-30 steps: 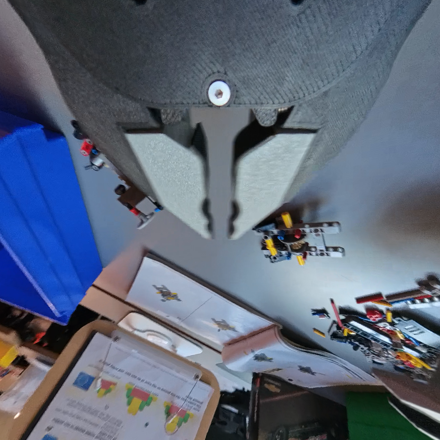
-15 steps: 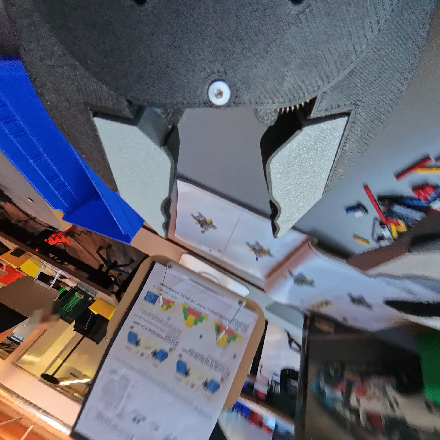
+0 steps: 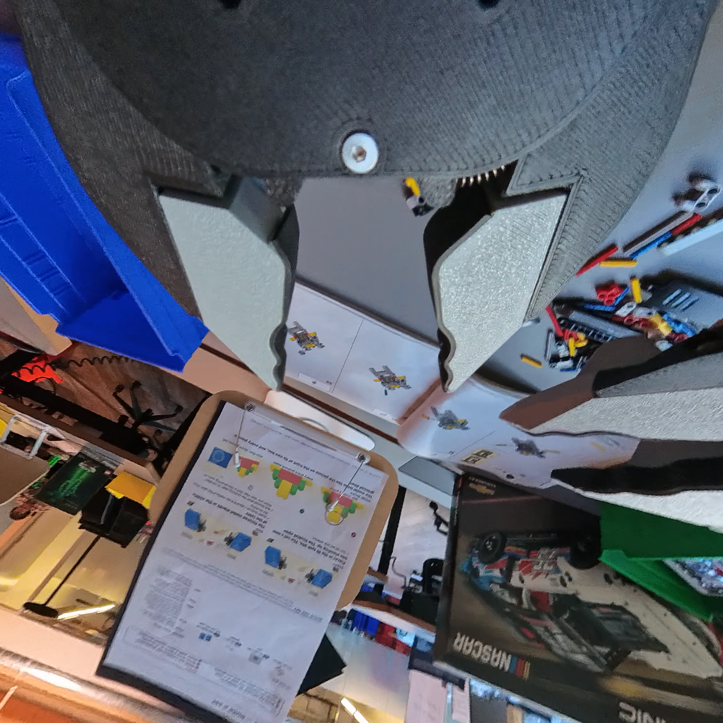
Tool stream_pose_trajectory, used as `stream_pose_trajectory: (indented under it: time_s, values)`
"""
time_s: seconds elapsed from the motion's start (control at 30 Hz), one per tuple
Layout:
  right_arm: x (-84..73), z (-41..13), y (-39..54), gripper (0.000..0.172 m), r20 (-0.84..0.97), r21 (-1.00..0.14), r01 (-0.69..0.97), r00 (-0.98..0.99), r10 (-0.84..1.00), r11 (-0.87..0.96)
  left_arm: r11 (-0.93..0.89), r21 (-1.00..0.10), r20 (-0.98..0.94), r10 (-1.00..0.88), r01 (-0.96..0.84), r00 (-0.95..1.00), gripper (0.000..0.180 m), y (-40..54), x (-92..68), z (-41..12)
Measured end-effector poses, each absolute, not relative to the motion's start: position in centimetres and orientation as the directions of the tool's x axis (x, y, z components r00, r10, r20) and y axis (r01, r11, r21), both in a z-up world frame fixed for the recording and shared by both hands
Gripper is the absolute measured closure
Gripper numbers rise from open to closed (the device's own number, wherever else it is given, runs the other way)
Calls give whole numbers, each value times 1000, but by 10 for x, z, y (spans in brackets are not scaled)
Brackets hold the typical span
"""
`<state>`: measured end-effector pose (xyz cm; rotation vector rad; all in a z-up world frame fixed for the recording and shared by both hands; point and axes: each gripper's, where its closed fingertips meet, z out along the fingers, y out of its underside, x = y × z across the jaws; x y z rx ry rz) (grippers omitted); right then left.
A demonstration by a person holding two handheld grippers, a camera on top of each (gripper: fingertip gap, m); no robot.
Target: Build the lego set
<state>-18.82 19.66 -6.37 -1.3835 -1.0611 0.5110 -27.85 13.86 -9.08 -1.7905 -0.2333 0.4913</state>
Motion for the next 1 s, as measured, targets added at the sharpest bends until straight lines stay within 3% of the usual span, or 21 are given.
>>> stream_pose_trajectory:
  time_s: [0.1, 0.13, 0.2, 0.37, 0.53, 0.67, 1.0]
  values:
    - [-188, -91, 181, 96, 252, -926, 355, 340, 906, 125, -396, -907, -263, 273, -141, 925, 112, 140, -272, -116]
    - [-188, -103, 169, 101, 202, -920, 382, 255, 946, 94, -451, -880, -270, 213, -151, 939, 113, 139, -270, -128]
    - [-181, -122, 156, 91, 115, -895, 445, 150, 982, 36, -563, -808, -255, 73, -172, 964, 109, 133, -262, -154]
    - [-138, -134, 163, 99, 59, -897, 442, 100, 993, 9, -664, -714, -176, -134, -220, 975, 113, 115, -244, -181]
    - [-103, -156, 176, 99, -101, -910, 390, 127, 987, -143, -676, -692, -189, -170, -254, 967, 116, 116, -237, -188]
    - [-89, -185, 165, 98, -213, -866, 446, 81, 974, -227, -691, -669, -171, -216, -274, 961, 117, 115, -225, -198]
    - [-66, -202, 173, 99, -118, -897, 422, 50, 992, -129, -688, -674, -143, -236, -270, 961, 118, 126, -222, -203]
